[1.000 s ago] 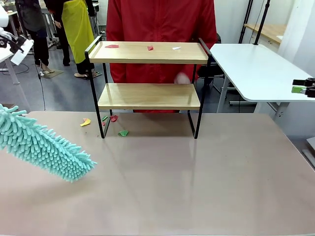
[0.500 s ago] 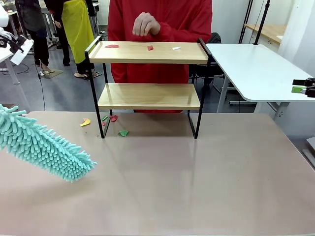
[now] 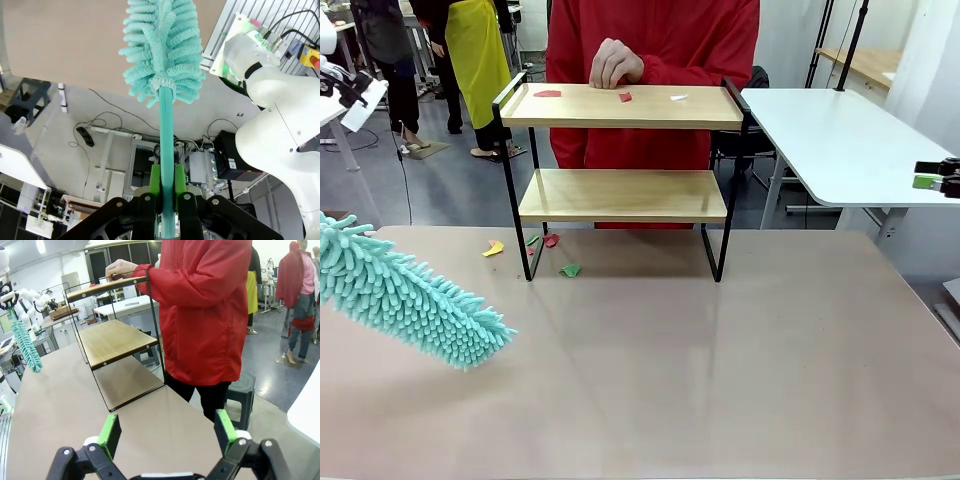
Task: Clean the shelf.
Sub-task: Clean the specific section of the Shelf indicated by the human with the Duster.
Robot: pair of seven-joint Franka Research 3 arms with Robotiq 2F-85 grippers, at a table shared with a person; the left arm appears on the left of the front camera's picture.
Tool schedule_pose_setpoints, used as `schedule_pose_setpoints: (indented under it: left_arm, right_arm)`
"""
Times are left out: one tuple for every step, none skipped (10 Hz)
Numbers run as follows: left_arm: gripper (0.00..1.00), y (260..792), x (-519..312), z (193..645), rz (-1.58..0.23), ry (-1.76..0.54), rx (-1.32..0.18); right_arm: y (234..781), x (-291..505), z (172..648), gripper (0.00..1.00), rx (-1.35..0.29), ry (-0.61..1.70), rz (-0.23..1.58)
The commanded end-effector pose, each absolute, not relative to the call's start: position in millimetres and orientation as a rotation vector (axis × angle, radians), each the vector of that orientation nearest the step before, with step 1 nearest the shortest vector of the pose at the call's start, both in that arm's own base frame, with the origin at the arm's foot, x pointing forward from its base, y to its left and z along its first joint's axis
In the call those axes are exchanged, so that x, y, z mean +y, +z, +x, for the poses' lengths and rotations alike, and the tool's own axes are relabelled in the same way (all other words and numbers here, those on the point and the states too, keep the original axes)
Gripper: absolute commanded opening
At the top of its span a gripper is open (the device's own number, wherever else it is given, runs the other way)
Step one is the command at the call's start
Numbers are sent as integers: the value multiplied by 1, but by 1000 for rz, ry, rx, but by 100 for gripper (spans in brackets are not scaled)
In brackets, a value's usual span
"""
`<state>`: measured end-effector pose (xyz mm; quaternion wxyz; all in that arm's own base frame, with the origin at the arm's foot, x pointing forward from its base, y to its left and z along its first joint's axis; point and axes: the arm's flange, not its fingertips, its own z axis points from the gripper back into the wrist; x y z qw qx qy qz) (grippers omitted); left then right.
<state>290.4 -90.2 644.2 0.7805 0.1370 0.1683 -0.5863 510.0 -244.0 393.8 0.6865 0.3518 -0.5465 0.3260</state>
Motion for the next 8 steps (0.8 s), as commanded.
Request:
schedule_pose_setpoints:
  left_arm:
    - [13, 647, -90, 286, 295, -1253, 362]
    - [13, 647, -90, 286, 295, -1253, 362]
    - [13, 647, -90, 286, 295, -1253, 362]
    - [13, 647, -90, 286, 295, -1253, 362]
    - [13, 647, -90, 286, 295, -1253, 362]
    - [13, 647, -90, 286, 295, -1253, 362]
    - [13, 647, -90, 286, 295, -1253, 362]
    - [13, 644, -90, 290, 296, -1267, 364]
  right_arm:
    - [397, -242, 509, 100, -1228, 733, 787]
    - [397, -242, 509, 100, -1228, 733, 787]
    - [397, -242, 509, 100, -1228, 733, 787]
    - [397, -242, 509, 100, -1228, 733, 787]
    - [397, -242, 509, 100, -1228, 733, 787]
    - [397, -242, 509, 100, -1228, 733, 787]
    - [397, -242, 509, 100, -1228, 733, 787]
    - [397, -242, 509, 100, -1228, 733, 787]
